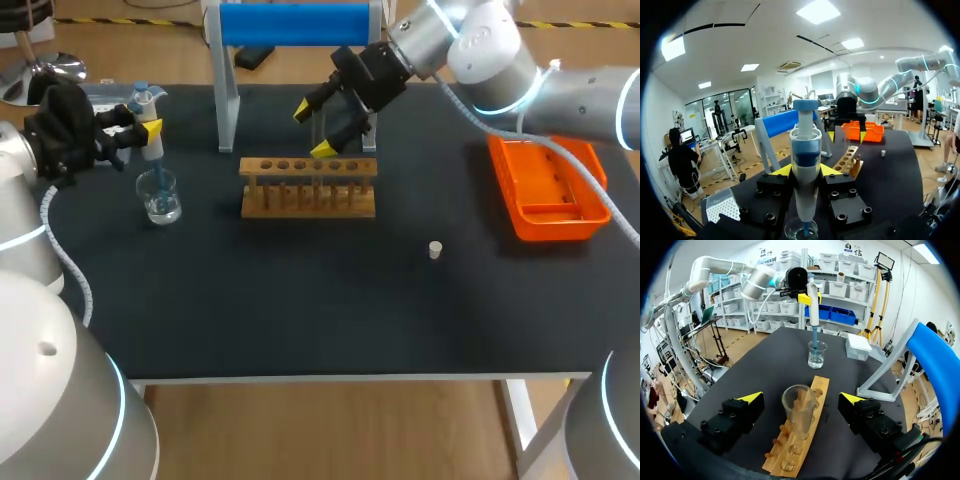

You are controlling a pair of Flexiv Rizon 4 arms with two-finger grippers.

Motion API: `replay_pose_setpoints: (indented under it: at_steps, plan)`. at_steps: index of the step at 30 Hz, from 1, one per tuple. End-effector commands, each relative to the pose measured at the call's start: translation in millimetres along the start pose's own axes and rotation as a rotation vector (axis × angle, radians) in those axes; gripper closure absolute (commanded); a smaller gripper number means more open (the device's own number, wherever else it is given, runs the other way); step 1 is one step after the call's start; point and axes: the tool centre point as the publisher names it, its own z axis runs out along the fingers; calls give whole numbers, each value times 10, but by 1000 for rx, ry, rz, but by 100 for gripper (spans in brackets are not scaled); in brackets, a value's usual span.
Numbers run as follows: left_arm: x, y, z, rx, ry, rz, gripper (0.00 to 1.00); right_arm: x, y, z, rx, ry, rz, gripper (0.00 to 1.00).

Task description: Invert the test tube, pick up the pipette, mount the tip to pipette, aspirate from beaker and dispense into the tube, eject the tip, return the pipette, and cap with the stopper.

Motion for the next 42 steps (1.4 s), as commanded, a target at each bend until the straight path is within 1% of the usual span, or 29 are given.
replay_pose_setpoints:
  at_steps: [1, 7, 13, 20, 22, 25, 34, 42]
  plan:
    - [1, -2, -9, 0, 0, 1, 100, -52, -17, 29, 8, 9, 3, 0]
    - [1, -2, -9, 0, 0, 1, 100, -53, -62, 65, 18, 11, 0, 0]
    - [1, -2, -9, 0, 0, 1, 100, -28, -109, 107, 51, 17, -26, 0]
    - [1, -2, -9, 0, 0, 1, 100, 72, -130, 168, 72, 8, -43, 0]
    - [1, -2, -9, 0, 0, 1, 100, 87, -130, 171, 88, -17, -53, 0]
    - [1, -2, -9, 0, 0, 1, 100, 97, -132, 172, 81, -39, -40, 0]
    - [1, -2, -9, 0, 0, 1, 100, 79, -158, 113, 71, -63, -27, 0]
    - [1, -2, -9, 0, 0, 1, 100, 75, -201, 71, 67, -67, -19, 0]
